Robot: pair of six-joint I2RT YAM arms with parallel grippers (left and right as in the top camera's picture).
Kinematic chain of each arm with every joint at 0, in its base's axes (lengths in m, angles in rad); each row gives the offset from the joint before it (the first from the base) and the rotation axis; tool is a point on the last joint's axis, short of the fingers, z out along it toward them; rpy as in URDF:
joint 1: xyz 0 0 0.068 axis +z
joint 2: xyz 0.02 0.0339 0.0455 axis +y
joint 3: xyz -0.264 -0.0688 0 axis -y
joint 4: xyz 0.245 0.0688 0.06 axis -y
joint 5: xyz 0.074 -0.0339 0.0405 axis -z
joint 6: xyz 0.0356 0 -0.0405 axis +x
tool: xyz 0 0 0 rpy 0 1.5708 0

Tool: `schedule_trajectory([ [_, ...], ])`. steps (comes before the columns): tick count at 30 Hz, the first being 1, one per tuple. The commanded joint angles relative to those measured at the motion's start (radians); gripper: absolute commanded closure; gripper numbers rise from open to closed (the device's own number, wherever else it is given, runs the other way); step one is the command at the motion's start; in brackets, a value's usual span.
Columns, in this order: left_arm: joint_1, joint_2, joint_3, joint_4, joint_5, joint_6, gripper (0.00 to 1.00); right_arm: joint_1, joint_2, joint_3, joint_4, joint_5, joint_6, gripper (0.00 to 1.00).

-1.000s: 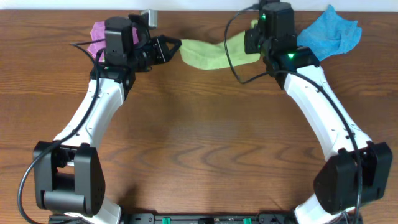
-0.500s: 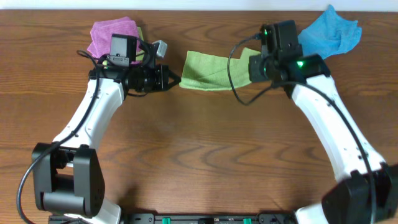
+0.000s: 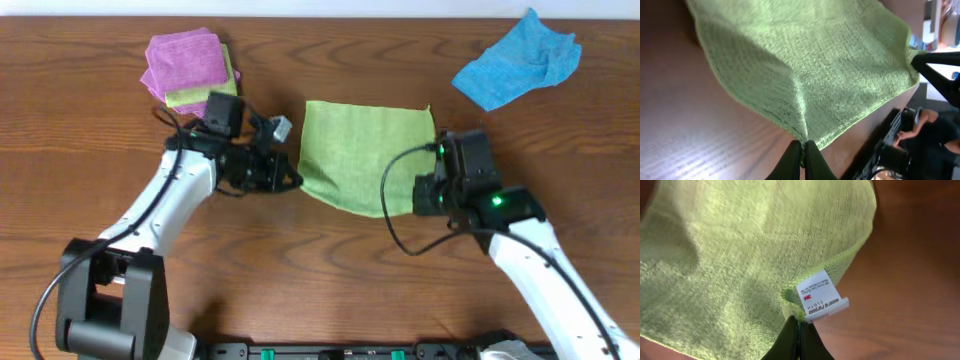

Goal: Fold the cloth

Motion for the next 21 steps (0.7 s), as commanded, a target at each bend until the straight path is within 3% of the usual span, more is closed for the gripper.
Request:
schedule_trajectory([
  [1, -0.002, -0.006, -0.046, 0.011, 0.0, 0.025, 0.94, 0.011, -0.042, -0.089, 0.026, -0.012, 0.077, 0.99],
  [13, -0.004, -0.007, -0.13, 0.029, 0.033, 0.016, 0.94, 0.011, -0.106, -0.224, 0.079, -0.002, 0.139, 0.99],
  [21, -0.004, -0.008, -0.13, 0.298, 0.051, -0.233, 0.94, 0.011, -0.132, -0.224, 0.24, 0.07, 0.138, 0.99],
])
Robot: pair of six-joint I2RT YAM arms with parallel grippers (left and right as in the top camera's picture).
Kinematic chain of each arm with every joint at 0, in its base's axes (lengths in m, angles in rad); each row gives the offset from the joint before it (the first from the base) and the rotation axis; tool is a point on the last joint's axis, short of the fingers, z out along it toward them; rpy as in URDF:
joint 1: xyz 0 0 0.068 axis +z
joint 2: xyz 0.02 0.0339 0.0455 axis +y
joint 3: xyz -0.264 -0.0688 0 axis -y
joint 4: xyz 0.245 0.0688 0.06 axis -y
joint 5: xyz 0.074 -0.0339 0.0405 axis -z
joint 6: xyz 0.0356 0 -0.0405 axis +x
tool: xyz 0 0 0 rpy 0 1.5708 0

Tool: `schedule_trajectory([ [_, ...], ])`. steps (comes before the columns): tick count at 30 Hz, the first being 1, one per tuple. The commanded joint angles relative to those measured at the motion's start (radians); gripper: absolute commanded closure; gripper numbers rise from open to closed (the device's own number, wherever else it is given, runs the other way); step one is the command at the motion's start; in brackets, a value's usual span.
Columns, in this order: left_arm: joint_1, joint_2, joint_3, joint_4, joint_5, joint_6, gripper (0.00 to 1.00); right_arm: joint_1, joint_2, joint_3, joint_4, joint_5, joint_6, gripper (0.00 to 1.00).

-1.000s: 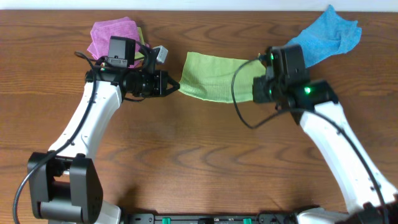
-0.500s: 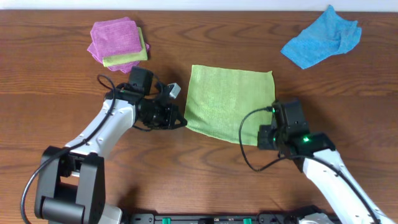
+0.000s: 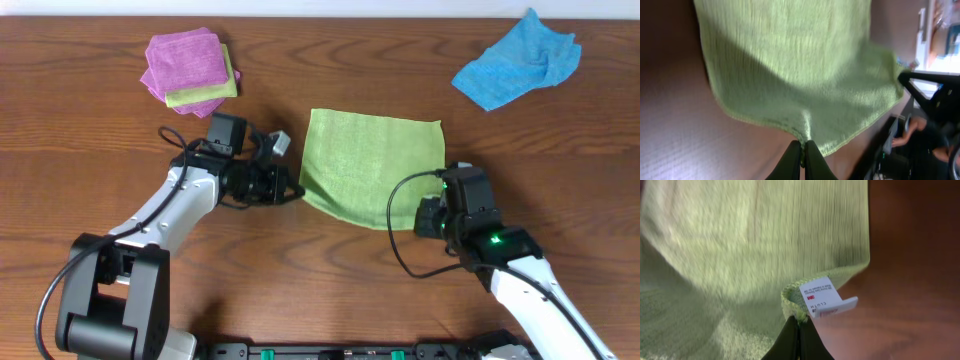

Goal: Fold the cloth

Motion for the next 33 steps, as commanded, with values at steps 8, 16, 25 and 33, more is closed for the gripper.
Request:
schedule_trajectory([
  [8, 0.0, -0.007, 0.003, 0.326, -0.124, -0.264, 0.94, 0.01, 0.093, 0.001, 0.278, 0.106, -0.004, 0.99],
  [16, -0.055, 0.02, 0.003, 0.47, -0.276, -0.285, 0.94, 0.002, 0.248, 0.017, 0.465, 0.167, -0.024, 0.99],
  [25, -0.063, 0.166, 0.008, 0.663, -0.307, -0.33, 0.94, -0.069, 0.337, 0.035, 0.599, 0.192, -0.077, 0.99],
  [33, -0.063, 0.283, 0.086, 0.734, -0.333, -0.341, 0.94, -0.11, 0.434, 0.042, 0.724, 0.192, -0.128, 0.99],
])
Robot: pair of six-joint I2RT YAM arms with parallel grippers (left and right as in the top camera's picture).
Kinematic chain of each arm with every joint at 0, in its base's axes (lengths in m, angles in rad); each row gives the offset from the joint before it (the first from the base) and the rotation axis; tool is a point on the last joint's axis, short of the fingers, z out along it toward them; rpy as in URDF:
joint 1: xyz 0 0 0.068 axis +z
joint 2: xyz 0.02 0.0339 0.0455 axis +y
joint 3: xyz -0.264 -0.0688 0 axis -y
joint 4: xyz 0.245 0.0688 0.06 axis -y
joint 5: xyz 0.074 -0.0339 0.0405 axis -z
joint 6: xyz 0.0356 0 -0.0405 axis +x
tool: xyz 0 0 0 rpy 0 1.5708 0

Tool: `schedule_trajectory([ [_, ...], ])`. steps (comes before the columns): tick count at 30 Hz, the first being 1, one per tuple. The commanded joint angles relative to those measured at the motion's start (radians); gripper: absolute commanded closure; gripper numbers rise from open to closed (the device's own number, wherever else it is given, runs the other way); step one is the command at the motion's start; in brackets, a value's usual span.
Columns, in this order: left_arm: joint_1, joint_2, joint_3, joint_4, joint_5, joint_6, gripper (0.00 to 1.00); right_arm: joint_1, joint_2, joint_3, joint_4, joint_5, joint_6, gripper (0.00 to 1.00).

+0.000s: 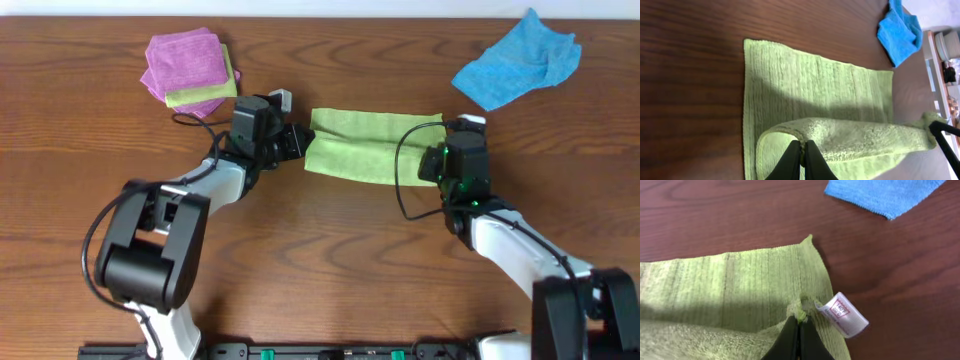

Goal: Fold the cloth

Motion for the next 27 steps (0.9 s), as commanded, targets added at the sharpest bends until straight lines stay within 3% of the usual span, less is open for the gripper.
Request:
schedule_trajectory([
  [1, 0.003, 0.03, 0.071, 0.015, -0.024, -0.006, 0.94, -0.012, 0.043, 0.021, 0.039, 0.014, -0.039, 0.99],
  [7, 0.0, 0.062, 0.122, 0.031, -0.047, 0.009, 0.94, -0.012, 0.126, 0.053, 0.122, 0.013, -0.05, 0.99],
  [17, 0.0, 0.073, 0.133, 0.054, -0.13, 0.037, 0.94, -0.012, 0.241, 0.206, 0.122, 0.014, -0.087, 0.99],
  [27, 0.0, 0.138, 0.156, 0.095, -0.129, 0.049, 0.94, -0.013, 0.261, 0.216, 0.087, 0.04, -0.113, 0.99],
])
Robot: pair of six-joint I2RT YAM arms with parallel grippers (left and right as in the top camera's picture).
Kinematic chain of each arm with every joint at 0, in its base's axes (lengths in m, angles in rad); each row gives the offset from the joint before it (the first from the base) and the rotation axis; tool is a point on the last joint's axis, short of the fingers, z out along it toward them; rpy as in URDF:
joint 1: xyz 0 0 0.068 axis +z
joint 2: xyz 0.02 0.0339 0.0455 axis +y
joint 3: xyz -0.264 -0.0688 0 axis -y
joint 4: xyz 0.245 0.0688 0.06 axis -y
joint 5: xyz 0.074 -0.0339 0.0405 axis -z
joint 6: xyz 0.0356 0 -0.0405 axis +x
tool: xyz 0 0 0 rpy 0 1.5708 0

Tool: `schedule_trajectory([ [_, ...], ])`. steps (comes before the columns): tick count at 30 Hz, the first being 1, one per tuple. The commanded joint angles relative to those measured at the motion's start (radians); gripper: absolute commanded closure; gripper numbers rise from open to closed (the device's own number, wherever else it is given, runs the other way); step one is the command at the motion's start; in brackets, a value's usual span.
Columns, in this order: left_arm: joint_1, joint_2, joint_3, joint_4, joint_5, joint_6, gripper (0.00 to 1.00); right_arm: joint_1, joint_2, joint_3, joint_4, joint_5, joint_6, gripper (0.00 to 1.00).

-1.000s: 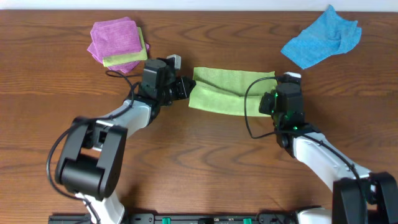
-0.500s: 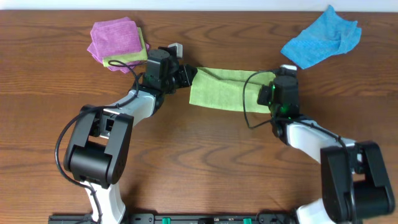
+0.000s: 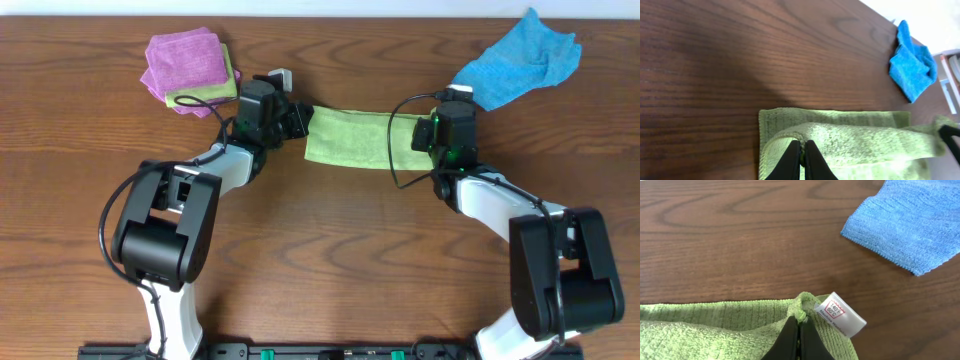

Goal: Fold the cloth

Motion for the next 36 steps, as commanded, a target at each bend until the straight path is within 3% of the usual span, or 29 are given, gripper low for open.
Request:
schedule_trajectory([
  [1, 0.001, 0.026, 0.035, 0.007, -0.015, 0.032, 0.94, -0.009, 0.027, 0.014, -0.001, 0.027, -0.027, 0.99],
  [12, 0.0, 0.061, 0.041, -0.01, -0.011, 0.036, 0.94, -0.018, 0.106, 0.014, 0.032, 0.028, -0.034, 0.98],
  [14, 0.0, 0.061, 0.041, -0.024, -0.011, 0.036, 0.92, -0.018, 0.106, 0.014, 0.032, 0.033, -0.034, 0.91],
  [16, 0.0, 0.061, 0.041, -0.042, -0.011, 0.036, 0.78, -0.018, 0.106, 0.014, 0.029, 0.047, -0.034, 0.81],
  [20, 0.0, 0.061, 0.041, -0.072, -0.011, 0.036, 0.71, -0.018, 0.106, 0.014, 0.022, 0.047, -0.033, 0.67],
  [23, 0.003, 0.061, 0.041, -0.077, -0.007, 0.036, 0.47, -0.016, 0.106, 0.014, 0.018, 0.046, -0.033, 0.59],
  [27, 0.019, 0.045, 0.041, -0.079, 0.03, 0.037, 0.05, -0.016, 0.072, 0.014, -0.015, 0.042, -0.031, 0.53],
  [35, 0.068, -0.058, 0.041, -0.195, 0.083, 0.036, 0.03, -0.016, -0.123, 0.014, -0.243, 0.026, 0.084, 0.46],
  [36, 0.068, -0.074, 0.041, -0.219, 0.108, 0.036, 0.1, -0.016, -0.157, 0.014, -0.286, 0.011, 0.116, 0.46],
])
